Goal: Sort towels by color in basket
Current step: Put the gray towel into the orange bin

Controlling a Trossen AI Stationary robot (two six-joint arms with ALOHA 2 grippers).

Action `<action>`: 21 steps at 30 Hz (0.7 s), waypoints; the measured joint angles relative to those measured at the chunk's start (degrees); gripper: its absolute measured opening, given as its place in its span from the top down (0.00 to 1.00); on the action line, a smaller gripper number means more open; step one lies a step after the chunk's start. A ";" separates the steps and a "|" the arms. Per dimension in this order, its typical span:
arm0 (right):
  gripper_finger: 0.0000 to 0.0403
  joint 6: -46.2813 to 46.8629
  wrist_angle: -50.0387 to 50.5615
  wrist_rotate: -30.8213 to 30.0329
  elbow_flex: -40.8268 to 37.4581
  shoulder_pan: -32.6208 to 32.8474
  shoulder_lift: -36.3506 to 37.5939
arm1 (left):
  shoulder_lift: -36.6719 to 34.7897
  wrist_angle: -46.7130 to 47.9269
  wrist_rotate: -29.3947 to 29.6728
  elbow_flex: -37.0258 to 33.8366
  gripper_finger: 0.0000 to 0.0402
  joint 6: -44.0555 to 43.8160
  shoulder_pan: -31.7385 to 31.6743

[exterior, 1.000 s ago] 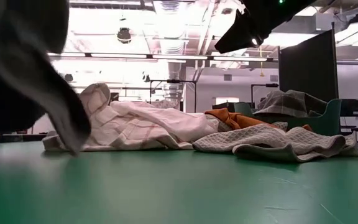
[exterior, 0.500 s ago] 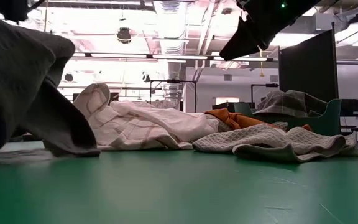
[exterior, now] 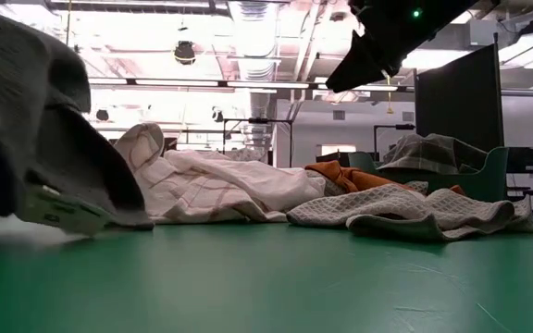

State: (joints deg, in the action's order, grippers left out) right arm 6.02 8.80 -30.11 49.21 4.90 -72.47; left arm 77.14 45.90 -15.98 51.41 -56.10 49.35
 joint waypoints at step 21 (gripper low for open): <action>0.46 -5.00 -6.07 0.07 -0.02 -1.85 0.00 | 6.11 4.03 -1.55 -0.36 0.47 -8.23 0.32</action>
State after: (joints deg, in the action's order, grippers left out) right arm 1.03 2.73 -30.04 49.19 3.05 -72.47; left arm 83.25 49.93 -17.53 51.05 -64.32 49.67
